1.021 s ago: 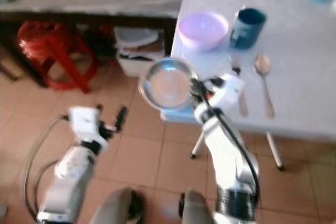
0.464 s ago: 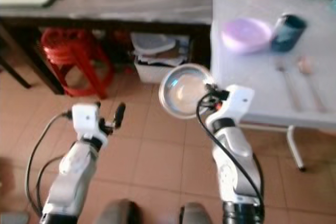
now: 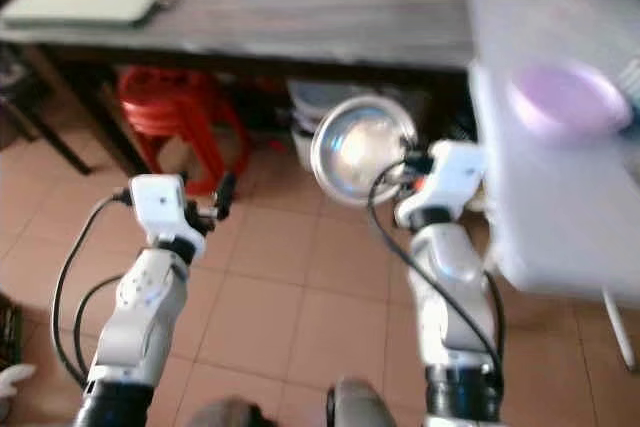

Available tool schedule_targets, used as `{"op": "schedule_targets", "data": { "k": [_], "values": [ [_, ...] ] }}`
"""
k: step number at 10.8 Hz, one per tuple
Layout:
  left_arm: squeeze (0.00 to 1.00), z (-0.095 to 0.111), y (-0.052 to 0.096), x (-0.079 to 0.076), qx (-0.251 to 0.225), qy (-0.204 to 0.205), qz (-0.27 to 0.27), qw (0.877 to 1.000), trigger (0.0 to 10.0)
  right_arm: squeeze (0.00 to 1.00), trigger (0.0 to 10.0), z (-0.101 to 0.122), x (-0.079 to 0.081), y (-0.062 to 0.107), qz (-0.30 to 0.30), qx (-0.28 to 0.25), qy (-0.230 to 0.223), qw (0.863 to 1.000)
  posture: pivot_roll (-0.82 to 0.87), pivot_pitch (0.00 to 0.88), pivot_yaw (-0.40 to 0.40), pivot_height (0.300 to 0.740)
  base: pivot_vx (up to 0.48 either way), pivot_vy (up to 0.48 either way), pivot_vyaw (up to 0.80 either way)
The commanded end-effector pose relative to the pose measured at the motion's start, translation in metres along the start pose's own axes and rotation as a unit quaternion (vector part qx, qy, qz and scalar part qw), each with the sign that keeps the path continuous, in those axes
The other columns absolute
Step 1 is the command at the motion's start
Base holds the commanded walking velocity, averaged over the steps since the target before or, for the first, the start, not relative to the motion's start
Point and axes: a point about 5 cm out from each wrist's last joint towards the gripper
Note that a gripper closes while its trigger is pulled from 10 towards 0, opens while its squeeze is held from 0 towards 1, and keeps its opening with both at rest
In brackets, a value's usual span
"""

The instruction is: Setting the table

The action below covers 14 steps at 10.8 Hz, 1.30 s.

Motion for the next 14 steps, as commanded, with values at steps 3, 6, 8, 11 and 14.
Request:
{"op": "schedule_targets", "data": {
  "k": [3, 6, 8, 11, 14],
  "values": [
    [0.0, -0.0021, -0.0001, 0.0037, 0.002, -0.007, 0.001, 1.0, 10.0, 0.0, 0.0, 0.0052, 0.0065, -0.0036, 0.014, -0.015, 0.005, 1.0, -0.13, 0.112, 0.049, 0.74, 0.475, 0.0, 0.0],
    [0.0, -0.0036, 0.0006, 0.0004, 0.006, -0.007, -0.004, 1.0, 10.0, 0.0, 0.0, 0.0014, 0.0073, -0.0008, 0.02, -0.006, 0.007, 1.0, -0.13, 0.123, 0.049, 0.74, 0.475, 0.0, 0.0],
    [0.0, -0.0036, 0.0003, 0.001, 0.008, -0.01, -0.008, 1.0, 10.0, 0.0, 0.0, -0.0004, 0.0128, -0.0026, 0.028, -0.005, 0.005, 1.0, -0.12, 0.123, 0.053, 0.74, 0.472, 0.0, 0.0],
    [0.0, -0.0018, -0.0007, 0.0007, 0.007, -0.011, -0.008, 1.0, 10.0, 0.0, 0.0, 0.0025, 0.0143, -0.0072, 0.032, -0.014, 0.007, 0.999, -0.11, 0.126, 0.056, 0.74, 0.454, 0.0, 0.0],
    [0.0, -0.0022, 0.0001, 0.0003, 0.008, -0.014, -0.01, 1.0, 10.0, 0.0, 0.0, 0.0006, 0.0153, -0.0044, 0.031, -0.013, 0.007, 0.999, -0.11, 0.125, 0.057, 0.74, 0.436, 0.0, 0.0]
  ]
}}
Point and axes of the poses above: a point about 5 cm out from each wrist's last joint towards the gripper, its own y axis pointing back from the gripper into the wrist, its own z axis along the axis of the wrist's last joint, x = y × z, and after that the axes turned 12 degrees about y, right-handed
